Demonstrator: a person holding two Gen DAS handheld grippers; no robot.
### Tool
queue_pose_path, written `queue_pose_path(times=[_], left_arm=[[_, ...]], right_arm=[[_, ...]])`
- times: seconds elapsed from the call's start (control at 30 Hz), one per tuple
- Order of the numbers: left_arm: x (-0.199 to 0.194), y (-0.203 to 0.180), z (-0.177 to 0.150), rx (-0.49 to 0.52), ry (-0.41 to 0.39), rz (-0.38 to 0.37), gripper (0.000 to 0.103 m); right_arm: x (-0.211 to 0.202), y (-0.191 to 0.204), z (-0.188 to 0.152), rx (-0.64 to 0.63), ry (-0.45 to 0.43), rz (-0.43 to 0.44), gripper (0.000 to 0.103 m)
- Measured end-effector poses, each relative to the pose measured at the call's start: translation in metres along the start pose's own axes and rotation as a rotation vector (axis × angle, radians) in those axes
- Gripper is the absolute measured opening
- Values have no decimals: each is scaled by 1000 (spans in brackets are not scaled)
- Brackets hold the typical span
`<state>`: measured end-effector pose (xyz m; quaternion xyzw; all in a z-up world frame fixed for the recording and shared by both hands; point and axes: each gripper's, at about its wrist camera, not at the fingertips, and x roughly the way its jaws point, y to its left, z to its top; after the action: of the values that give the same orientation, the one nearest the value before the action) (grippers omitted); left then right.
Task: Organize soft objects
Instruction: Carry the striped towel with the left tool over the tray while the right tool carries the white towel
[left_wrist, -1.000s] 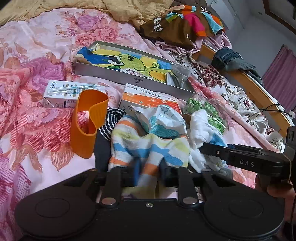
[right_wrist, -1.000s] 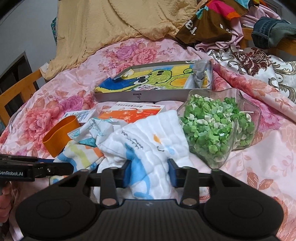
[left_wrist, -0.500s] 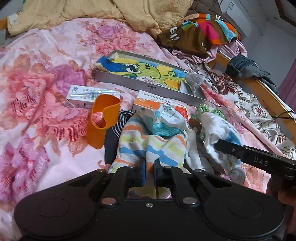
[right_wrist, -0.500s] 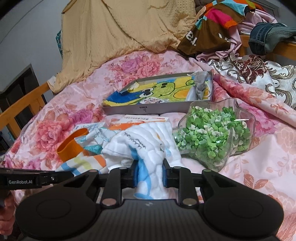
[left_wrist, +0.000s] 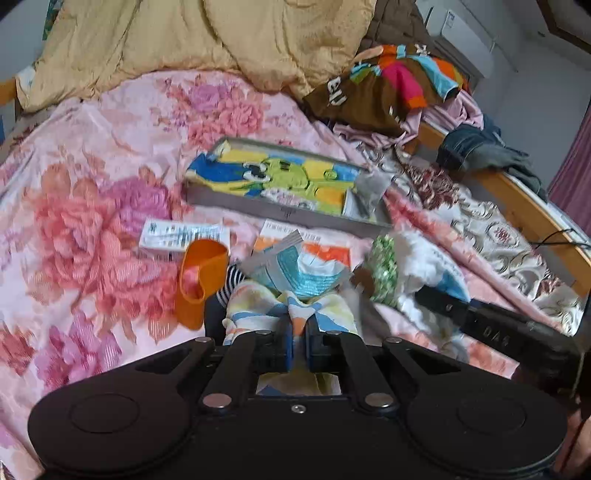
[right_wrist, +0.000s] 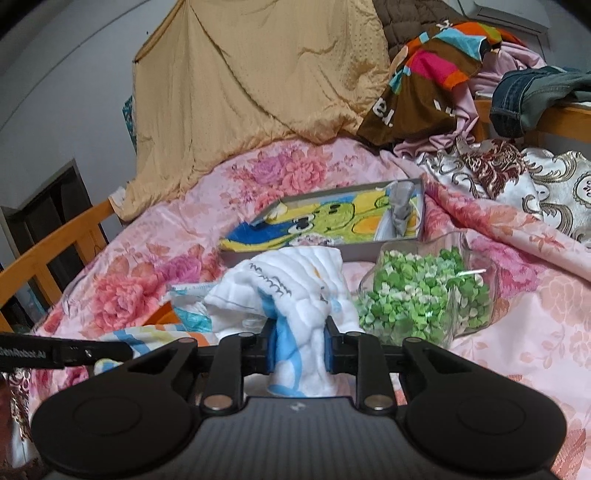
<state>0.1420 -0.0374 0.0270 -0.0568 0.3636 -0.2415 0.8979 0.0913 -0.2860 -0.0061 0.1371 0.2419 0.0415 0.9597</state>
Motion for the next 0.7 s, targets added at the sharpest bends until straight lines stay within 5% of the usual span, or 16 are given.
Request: queue_pose_path(times=[0.7], left_arm=[[-54,-7,51,-45,-46,-88,5]], right_arm=[[-29,11,18,-43,-110,1,26]])
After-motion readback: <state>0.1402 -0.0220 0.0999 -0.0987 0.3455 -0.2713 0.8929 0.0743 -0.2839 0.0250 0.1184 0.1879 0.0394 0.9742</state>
